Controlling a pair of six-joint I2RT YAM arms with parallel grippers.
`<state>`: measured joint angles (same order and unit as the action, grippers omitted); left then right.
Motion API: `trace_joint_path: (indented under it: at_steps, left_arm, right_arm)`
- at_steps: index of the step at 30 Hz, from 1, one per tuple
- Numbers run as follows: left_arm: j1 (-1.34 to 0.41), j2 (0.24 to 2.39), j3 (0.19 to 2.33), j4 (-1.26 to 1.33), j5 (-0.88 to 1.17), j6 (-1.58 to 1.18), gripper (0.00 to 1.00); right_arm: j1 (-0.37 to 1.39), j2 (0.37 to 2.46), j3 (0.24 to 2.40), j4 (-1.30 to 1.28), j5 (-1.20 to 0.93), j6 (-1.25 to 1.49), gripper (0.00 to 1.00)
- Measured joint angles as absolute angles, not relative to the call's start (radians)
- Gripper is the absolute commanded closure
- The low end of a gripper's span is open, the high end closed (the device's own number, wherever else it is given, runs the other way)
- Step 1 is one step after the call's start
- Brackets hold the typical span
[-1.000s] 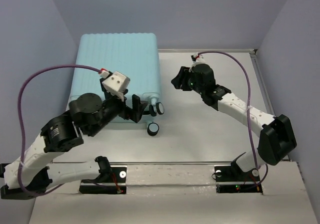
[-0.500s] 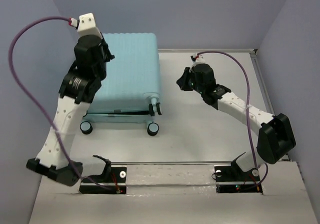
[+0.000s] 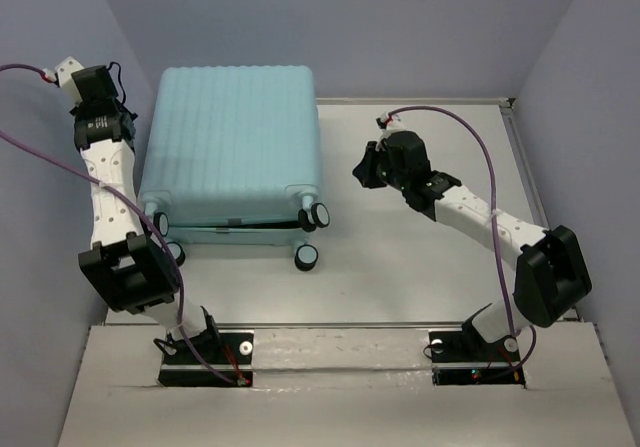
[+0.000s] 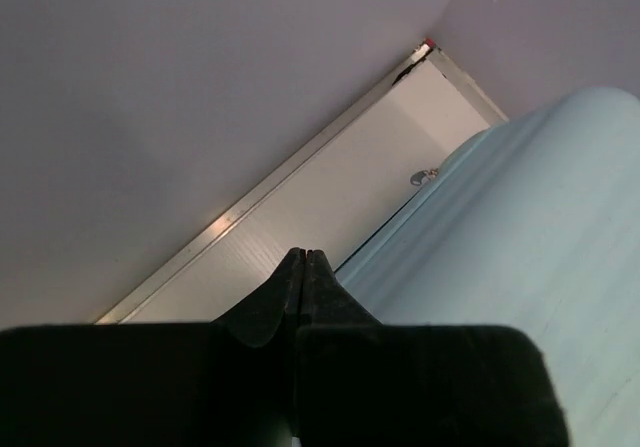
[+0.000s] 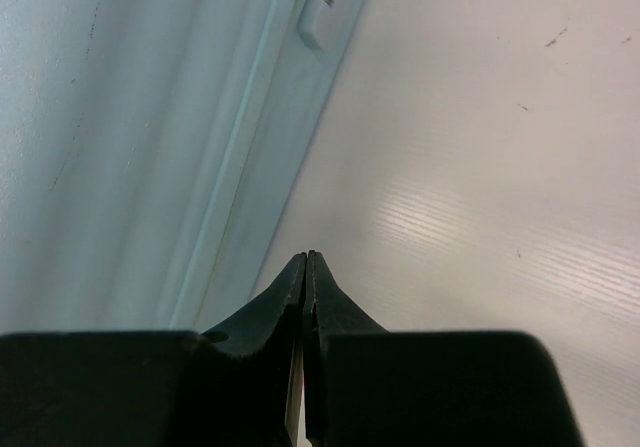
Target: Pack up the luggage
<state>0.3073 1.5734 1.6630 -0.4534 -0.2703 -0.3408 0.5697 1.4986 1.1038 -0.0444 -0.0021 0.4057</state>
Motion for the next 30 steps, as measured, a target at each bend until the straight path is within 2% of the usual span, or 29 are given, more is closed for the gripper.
trace_joint_path:
  at_steps: [6,12,22,30]
  left_arm:
    - [0.309,1.721,1.721,-0.441,-0.244,-0.336,0.94]
    - [0.335,1.766,1.562,-0.348,-0.197,-0.355,0.94]
    - [0.369,1.786,1.330,-0.213,-0.178,-0.358,0.94]
    - [0.269,1.683,1.110,-0.045,-0.175,-0.364,0.94]
  right_arm:
    - [0.570,1.499,1.103,-0.047,-0.004,0.395,0.93]
    - [0.541,1.510,1.114,-0.049,-0.017,0.395,0.93]
    - [0.421,1.680,1.268,-0.059,-0.096,0.410,0.93]
    - [0.388,1.826,1.411,-0.080,-0.142,0.406,0.93]
